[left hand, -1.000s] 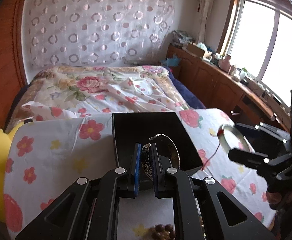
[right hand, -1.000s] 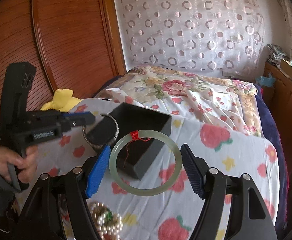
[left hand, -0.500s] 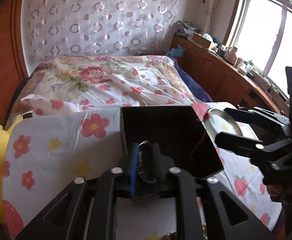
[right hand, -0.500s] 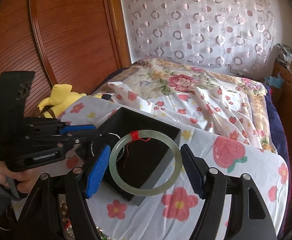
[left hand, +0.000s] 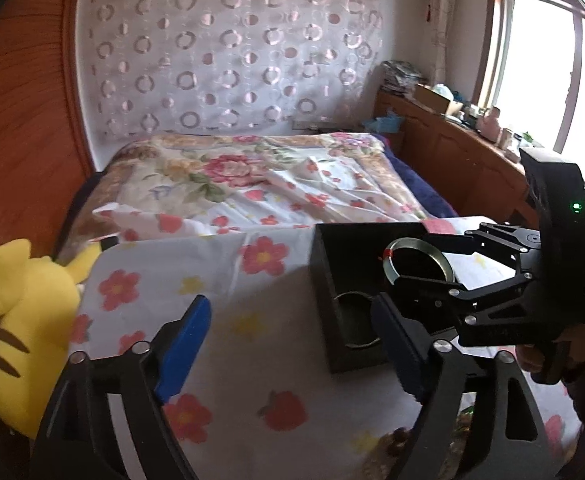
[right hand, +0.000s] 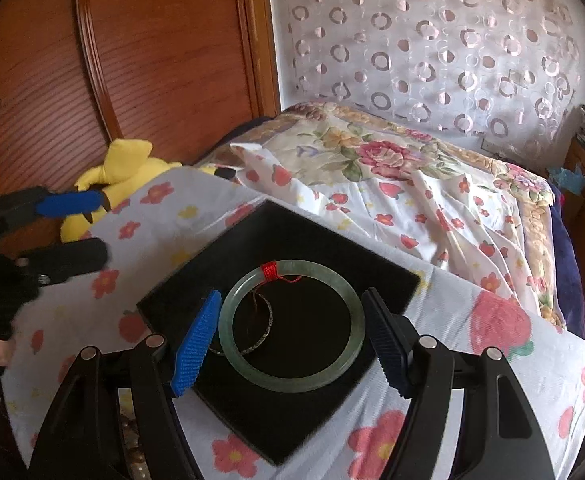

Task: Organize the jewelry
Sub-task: 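Lower the jade bangle into the black box and open the right tool, then grasp the pearl necklace in the pile with the right tool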

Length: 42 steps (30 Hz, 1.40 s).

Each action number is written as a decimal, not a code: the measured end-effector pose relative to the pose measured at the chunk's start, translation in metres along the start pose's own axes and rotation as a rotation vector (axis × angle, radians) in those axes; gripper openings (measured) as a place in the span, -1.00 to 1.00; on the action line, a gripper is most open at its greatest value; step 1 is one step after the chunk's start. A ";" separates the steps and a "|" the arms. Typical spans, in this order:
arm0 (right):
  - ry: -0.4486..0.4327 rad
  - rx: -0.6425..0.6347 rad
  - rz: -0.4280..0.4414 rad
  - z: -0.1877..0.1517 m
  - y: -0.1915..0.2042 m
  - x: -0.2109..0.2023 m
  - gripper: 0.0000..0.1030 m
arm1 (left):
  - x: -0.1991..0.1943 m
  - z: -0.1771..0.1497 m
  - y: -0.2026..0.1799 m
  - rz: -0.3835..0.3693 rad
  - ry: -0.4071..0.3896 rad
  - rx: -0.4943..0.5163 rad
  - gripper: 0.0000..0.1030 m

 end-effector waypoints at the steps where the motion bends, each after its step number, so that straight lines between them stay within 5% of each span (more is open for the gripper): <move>1: 0.006 0.001 0.000 -0.001 0.000 0.003 0.45 | -0.001 -0.002 0.003 0.004 0.001 -0.005 0.64; 17: 0.011 -0.014 -0.040 -0.004 -0.001 0.006 0.52 | -0.013 -0.023 0.009 0.036 -0.023 -0.018 0.83; 27: -0.050 0.022 -0.038 -0.001 0.000 -0.029 0.54 | -0.029 -0.038 0.006 0.037 -0.004 -0.020 0.86; 33: -0.057 0.051 -0.048 -0.031 0.002 -0.074 0.54 | -0.044 -0.054 -0.007 0.002 0.002 -0.015 0.86; 42: 0.015 0.083 -0.051 -0.106 0.017 -0.103 0.20 | -0.062 -0.095 -0.024 -0.015 0.011 -0.019 0.86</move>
Point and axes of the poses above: each gripper's, at about its wrist camera, not at the fingertips, and x roughly the way its jaws point, y to its left, z to its top, the point moved 6 cm from there along x, roughly the way its jaws point, and after that the axes turned 7 degrees about -y, right-handed, at the moved point
